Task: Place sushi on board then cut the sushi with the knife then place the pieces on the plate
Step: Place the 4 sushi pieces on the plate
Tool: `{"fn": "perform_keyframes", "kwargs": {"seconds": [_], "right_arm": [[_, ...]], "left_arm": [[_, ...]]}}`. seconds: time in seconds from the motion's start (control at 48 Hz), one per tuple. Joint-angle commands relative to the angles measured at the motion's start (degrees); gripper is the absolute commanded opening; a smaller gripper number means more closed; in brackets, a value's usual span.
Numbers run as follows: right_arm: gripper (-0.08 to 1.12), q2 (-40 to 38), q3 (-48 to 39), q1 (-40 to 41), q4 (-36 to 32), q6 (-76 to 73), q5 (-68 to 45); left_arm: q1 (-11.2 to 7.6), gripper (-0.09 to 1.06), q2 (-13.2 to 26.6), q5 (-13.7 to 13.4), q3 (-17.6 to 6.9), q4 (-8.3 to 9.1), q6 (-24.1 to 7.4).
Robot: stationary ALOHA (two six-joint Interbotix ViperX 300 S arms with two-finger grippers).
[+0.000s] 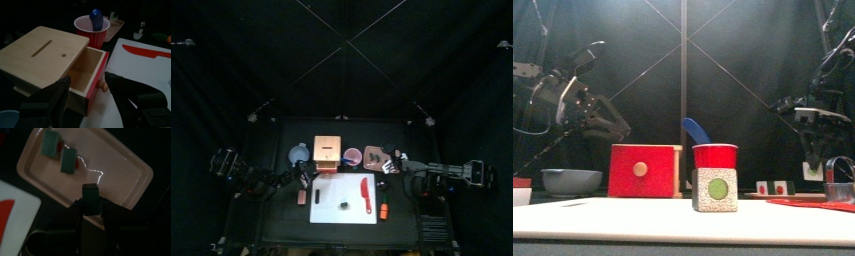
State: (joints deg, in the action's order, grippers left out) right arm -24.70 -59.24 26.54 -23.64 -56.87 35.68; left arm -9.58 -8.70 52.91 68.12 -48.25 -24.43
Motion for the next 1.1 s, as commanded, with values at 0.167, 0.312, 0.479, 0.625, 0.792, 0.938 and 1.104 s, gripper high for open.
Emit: {"fn": "perform_keyframes", "kwargs": {"seconds": [0.167, 0.312, 0.479, 0.625, 0.792, 0.938, 1.104], "right_arm": [[0.72, 3.5, 0.9, 4.0, 0.5, 0.0, -7.4], [0.76, 4.5, 1.5, 4.0, 0.5, -0.1, -7.4], [0.76, 2.6, 3.3, 3.4, 0.6, -0.1, -5.2], [0.76, -0.2, 6.2, -3.3, 0.4, 0.4, -3.3], [0.76, 2.0, 11.1, -19.2, -0.4, 0.9, -4.0], [0.76, 10.0, 17.6, -34.5, -0.5, 4.2, -5.8], [0.76, 20.8, 26.9, -39.8, 2.6, 8.8, -4.9]], "left_arm": [[0.26, 0.91, -0.2, 0.3, -0.5, 0.18, -0.1], [0.26, 0.91, -0.2, 0.3, -0.5, 0.53, 0.0], [0.26, 0.87, -0.2, 0.3, -0.6, 0.53, 0.0], [0.26, 0.86, -0.2, 0.3, -0.8, 0.53, 0.0], [0.26, 0.86, -0.3, 0.3, -1.1, 0.53, 0.1], [0.26, 0.86, -0.4, 0.3, -2.0, 1.32, 0.1], [0.44, 0.86, -0.4, 0.3, -2.9, 2.72, 0.0]]}}
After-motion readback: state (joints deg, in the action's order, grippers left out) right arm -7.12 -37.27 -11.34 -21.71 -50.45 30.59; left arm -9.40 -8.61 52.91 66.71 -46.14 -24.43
